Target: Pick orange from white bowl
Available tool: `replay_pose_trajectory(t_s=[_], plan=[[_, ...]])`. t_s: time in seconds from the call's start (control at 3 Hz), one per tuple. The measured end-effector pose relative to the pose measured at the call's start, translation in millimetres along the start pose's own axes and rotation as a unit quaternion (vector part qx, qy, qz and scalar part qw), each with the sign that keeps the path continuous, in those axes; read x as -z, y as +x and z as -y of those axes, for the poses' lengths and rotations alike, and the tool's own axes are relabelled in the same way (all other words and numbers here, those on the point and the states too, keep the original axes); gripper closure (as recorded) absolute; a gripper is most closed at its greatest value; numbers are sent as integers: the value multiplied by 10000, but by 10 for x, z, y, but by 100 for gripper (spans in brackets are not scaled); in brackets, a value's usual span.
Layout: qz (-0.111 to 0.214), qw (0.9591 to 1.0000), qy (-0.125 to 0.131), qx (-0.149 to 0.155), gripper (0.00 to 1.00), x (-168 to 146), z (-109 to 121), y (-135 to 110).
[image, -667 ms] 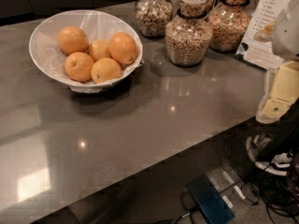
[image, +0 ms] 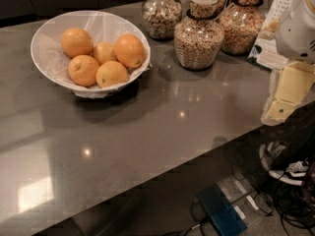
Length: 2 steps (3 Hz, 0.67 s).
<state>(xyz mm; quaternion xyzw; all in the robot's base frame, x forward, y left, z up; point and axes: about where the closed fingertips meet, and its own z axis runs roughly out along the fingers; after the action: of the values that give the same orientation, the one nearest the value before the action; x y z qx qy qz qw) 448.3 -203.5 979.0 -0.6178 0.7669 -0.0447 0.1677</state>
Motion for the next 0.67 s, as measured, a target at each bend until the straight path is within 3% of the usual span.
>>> replay_pose_trajectory(t_s=[0.33,0.67], plan=[[139,9981,206,570,0,-94,199,-394],[413,9926,395,1070,0,-163,422,-793]])
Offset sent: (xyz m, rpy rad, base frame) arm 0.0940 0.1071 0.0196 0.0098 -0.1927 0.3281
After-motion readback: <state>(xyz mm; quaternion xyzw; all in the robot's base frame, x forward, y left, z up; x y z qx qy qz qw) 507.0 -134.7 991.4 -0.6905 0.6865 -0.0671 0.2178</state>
